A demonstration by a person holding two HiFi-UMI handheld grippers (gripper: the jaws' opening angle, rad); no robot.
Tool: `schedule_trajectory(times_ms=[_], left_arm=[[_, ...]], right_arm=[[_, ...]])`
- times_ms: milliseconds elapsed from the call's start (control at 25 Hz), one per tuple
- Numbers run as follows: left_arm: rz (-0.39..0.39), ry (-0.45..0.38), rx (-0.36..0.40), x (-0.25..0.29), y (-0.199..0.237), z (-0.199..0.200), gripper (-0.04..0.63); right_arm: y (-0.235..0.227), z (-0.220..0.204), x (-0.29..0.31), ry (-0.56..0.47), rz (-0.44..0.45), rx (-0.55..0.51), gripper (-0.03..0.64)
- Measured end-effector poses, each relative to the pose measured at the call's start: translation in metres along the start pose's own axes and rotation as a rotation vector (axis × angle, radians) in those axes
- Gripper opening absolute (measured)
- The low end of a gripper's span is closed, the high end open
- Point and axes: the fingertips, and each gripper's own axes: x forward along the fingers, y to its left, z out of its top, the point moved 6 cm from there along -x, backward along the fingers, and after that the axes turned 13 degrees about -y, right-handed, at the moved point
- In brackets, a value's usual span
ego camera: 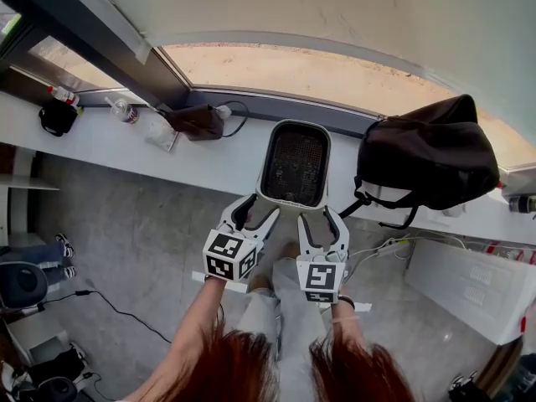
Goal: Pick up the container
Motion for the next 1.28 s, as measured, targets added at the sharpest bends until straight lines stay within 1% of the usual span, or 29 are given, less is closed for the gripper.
schedule_trajectory(times_ms=[160,360,520,640,760,960,1120,1200,1280], left_arm=[[-0.004,0.006,0.001,0.004,0.0,0.007,0.249],[-0.009,-0.008,-0.001,0.009,0.002,0.022,0.25],[-0.013,-0.013,0.003,0.015,0.003,0.032,0.25],[-0.02,-0.018,0.02,0.019,0.003,0.038,0.25],[-0.025,-0.026,0.036,0.023,0.004,0.044,0.25],[-0.029,-0.04,0.074,0.028,0.004,0.052,0.25],[-0.041,-0.052,0.104,0.031,0.005,0.057,0.25],[-0.046,-0.059,0.146,0.031,0.005,0.059,0.25],[-0.048,-0.061,0.222,0.029,0.004,0.06,0.249]], right_arm=[[-0.003,0.007,0.002,-0.013,0.01,-0.077,0.219],[-0.005,0.014,0.004,0.028,0.015,-0.2,0.219],[-0.011,0.012,0.014,0.008,-0.005,-0.301,0.219],[-0.014,0.017,0.026,-0.001,-0.011,-0.35,0.219],[-0.015,0.021,0.036,-0.009,-0.008,-0.368,0.219],[-0.019,0.031,0.046,-0.015,-0.021,-0.334,0.218],[-0.022,0.033,0.049,-0.022,-0.023,-0.362,0.218],[-0.024,0.034,0.05,-0.025,-0.027,-0.382,0.201],[-0.025,0.034,0.051,-0.027,-0.027,-0.398,0.181]])
